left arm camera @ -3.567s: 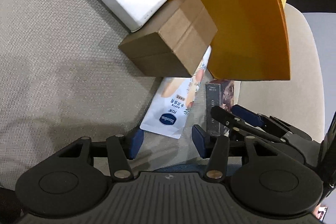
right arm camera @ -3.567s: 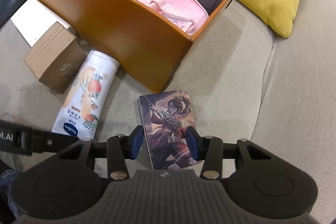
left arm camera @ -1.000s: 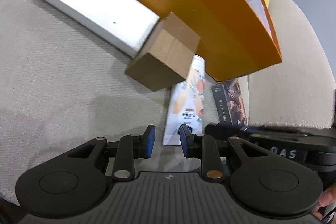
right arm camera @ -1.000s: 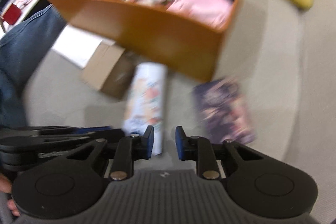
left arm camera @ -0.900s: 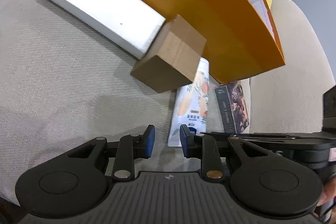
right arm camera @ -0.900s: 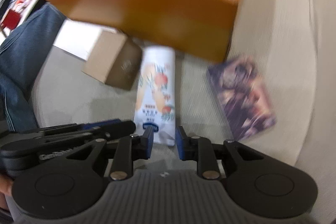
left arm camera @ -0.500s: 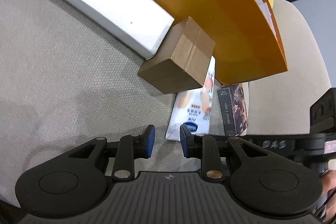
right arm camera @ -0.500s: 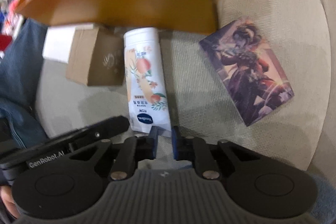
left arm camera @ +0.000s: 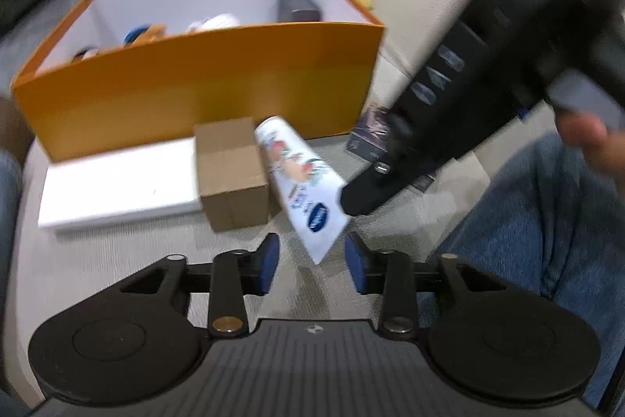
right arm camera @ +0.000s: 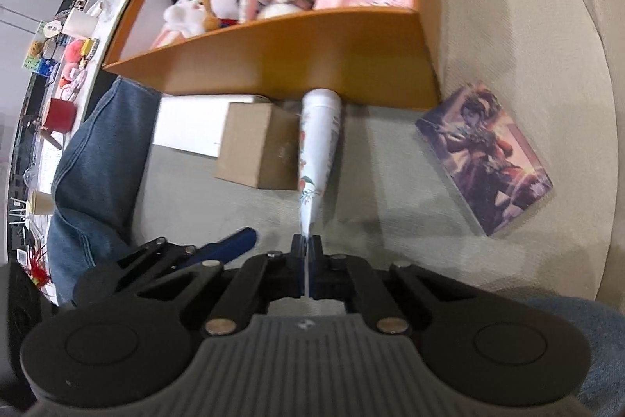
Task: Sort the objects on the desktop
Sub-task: 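Lift the card with the right gripper while left carries the lotion tube over the box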
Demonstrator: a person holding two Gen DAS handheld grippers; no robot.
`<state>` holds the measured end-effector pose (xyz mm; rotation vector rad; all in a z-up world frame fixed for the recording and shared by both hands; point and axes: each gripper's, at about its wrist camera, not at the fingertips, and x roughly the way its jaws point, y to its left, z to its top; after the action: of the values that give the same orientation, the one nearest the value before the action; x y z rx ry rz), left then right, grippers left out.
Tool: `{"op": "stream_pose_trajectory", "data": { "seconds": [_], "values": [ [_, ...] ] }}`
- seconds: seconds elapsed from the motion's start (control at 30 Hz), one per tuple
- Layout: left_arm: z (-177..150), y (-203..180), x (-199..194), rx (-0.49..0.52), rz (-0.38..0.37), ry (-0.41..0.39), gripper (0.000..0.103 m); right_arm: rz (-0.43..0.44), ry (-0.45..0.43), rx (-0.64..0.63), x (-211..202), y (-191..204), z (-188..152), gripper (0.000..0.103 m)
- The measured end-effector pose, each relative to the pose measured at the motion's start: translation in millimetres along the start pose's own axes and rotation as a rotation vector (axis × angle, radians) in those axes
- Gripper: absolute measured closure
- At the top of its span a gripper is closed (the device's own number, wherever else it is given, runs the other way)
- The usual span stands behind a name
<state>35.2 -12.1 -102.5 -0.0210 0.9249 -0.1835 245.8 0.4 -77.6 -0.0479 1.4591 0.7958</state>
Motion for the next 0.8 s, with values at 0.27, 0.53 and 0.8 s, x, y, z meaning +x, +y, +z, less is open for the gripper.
{"op": "stream_pose_trajectory", "data": {
  "seconds": [0.27,0.53,0.8],
  "values": [
    [11,-26,23,0.076,0.111,-0.088,0.066,0.015,-0.024,-0.006,-26,-4,-9,0.102],
    [17,-35,19,0.141,0.155,-0.174,0.089,0.036,-0.08,-0.034,-50,-5,-5,0.095],
    [48,-13,11,0.157,0.115,-0.156,0.096,-0.276,-0.17,-0.188,-68,-16,13,0.074]
  ]
}}
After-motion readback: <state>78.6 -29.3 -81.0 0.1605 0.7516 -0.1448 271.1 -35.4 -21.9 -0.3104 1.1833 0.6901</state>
